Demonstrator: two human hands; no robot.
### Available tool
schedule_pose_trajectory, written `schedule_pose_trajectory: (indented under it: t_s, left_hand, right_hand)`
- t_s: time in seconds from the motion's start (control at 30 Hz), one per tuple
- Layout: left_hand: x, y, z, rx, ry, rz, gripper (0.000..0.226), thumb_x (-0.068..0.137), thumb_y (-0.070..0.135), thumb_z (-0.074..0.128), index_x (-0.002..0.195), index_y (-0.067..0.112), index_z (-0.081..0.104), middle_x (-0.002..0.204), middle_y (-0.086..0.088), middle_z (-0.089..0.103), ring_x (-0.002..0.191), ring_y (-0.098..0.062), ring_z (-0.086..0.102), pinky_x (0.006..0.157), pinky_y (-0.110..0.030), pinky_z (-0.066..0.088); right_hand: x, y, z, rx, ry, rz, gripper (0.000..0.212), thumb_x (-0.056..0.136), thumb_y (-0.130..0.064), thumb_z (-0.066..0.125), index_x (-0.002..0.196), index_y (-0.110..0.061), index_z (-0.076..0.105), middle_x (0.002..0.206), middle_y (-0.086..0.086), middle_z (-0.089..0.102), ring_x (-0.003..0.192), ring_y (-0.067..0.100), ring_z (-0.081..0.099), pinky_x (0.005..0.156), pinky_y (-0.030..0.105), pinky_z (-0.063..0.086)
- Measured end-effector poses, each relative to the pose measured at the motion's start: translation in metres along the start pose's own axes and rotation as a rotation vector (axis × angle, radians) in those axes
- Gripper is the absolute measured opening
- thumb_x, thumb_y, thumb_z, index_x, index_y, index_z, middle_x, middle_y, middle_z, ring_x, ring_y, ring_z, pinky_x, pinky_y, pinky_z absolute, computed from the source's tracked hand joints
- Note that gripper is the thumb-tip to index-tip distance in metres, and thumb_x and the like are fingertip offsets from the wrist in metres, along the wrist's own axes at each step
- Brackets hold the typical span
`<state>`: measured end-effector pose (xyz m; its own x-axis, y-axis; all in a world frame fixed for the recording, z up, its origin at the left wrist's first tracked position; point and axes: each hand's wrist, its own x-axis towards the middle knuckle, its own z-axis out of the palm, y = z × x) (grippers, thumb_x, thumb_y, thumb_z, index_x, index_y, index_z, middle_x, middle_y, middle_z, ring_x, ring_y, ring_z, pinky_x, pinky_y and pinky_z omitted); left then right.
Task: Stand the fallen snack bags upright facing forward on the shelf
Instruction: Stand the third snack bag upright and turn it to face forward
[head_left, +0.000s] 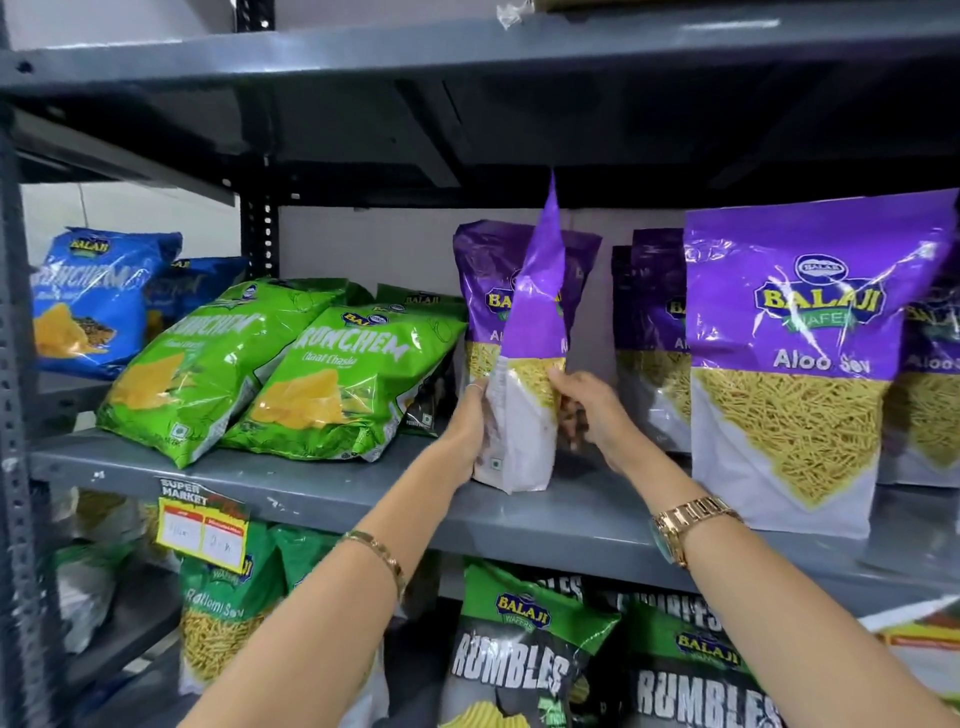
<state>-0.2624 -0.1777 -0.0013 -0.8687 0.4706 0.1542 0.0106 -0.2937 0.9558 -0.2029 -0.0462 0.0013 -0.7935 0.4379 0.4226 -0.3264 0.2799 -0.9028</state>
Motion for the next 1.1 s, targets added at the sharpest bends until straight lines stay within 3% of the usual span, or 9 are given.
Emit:
schedule_pose_trajectory:
  t_s: [0.17,0.3,0.43,0.57,0.63,0.77,0.87,0.93,1.1]
  left_hand:
    - [-0.009,-0.002,-0.004,0.039,0.15,0.114,0.043,0.091,0.042,0.036,0.105,0.009,0.06,0.112,-0.013,0.062,0.099,-0.024,0.057,0.093,-0.036,0.045]
    - [-0.042,-0.015,-0.006,0.302,0.331,0.506,0.038,0.081,0.045,0.046,0.096,0.012,0.056,0.097,-0.007,0.062,0.09,-0.025,0.056,0.073,-0.03,0.038]
    - [-0.055,-0.024,0.001,0.458,0.185,0.549,0.053,0.071,0.037,0.068,0.112,0.01,0.048,0.105,-0.002,0.053,0.095,-0.019,0.052,0.075,-0.025,0.043]
    - [-0.042,-0.02,-0.008,0.469,0.176,0.492,0.05,0.074,0.011,0.069,0.118,0.006,0.046,0.118,-0.01,0.056,0.102,-0.021,0.054,0.085,-0.029,0.044]
    - [-0.034,-0.013,-0.017,0.446,0.164,0.397,0.04,0.076,0.005,0.061,0.114,0.009,0.051,0.115,-0.009,0.06,0.098,-0.019,0.054,0.082,-0.027,0.043]
    - [-0.011,0.0,-0.029,0.457,0.069,0.212,0.038,0.077,0.001,0.047,0.115,0.005,0.052,0.111,-0.008,0.06,0.103,-0.022,0.055,0.092,-0.038,0.048]
    - [0.004,-0.002,-0.036,0.57,0.048,0.145,0.014,0.088,0.004,0.042,0.081,0.009,0.053,0.081,-0.007,0.049,0.076,-0.017,0.044,0.066,-0.031,0.04]
    - [0.013,-0.009,-0.04,0.616,0.028,0.106,0.028,0.094,0.013,0.04,0.066,0.016,0.041,0.068,-0.003,0.04,0.062,-0.015,0.035,0.056,-0.028,0.028]
    - [0.014,-0.011,-0.039,0.648,-0.003,0.035,0.013,0.096,0.022,0.034,0.093,0.012,0.042,0.083,-0.006,0.046,0.075,-0.019,0.042,0.068,-0.028,0.033]
  right_hand:
    - [0.003,-0.003,-0.003,-0.103,0.17,-0.046,0.035,0.088,-0.052,0.039,0.075,-0.022,0.05,0.067,-0.009,0.051,0.058,0.005,0.047,0.048,0.023,0.034]
    - [0.012,0.002,0.0,-0.002,0.085,0.1,0.046,0.091,-0.055,0.027,0.107,-0.019,0.051,0.084,-0.006,0.056,0.075,0.01,0.054,0.058,0.027,0.043]
    - [0.017,0.006,0.004,0.077,-0.039,0.2,0.046,0.086,-0.062,0.034,0.088,-0.026,0.063,0.087,-0.003,0.065,0.077,0.012,0.062,0.058,0.026,0.048]
    - [0.019,0.006,0.0,0.078,-0.043,0.178,0.032,0.077,-0.06,0.05,0.078,-0.03,0.062,0.084,-0.008,0.063,0.08,0.01,0.058,0.084,0.033,0.045]
    - [0.014,0.004,-0.002,0.049,-0.085,0.127,0.028,0.071,-0.057,0.057,0.083,-0.032,0.061,0.087,-0.015,0.06,0.082,0.0,0.055,0.077,0.027,0.04]
    - [0.012,0.003,-0.006,-0.02,-0.034,0.106,0.055,0.068,-0.053,0.064,0.107,-0.024,0.039,0.096,-0.013,0.049,0.091,0.007,0.048,0.085,0.031,0.029]
    - [0.012,0.004,-0.007,-0.082,0.049,0.138,0.087,0.044,-0.059,0.076,0.107,-0.023,0.028,0.105,-0.006,0.043,0.103,0.015,0.041,0.088,0.037,0.029]
    - [0.011,0.007,-0.006,-0.118,0.019,0.192,0.094,0.039,-0.061,0.075,0.108,-0.022,0.024,0.11,-0.006,0.038,0.107,0.017,0.037,0.096,0.047,0.031]
    - [0.009,0.012,-0.008,-0.143,-0.129,0.3,0.094,0.055,-0.046,0.078,0.123,-0.015,0.02,0.141,-0.001,0.035,0.132,0.019,0.029,0.111,0.048,0.015]
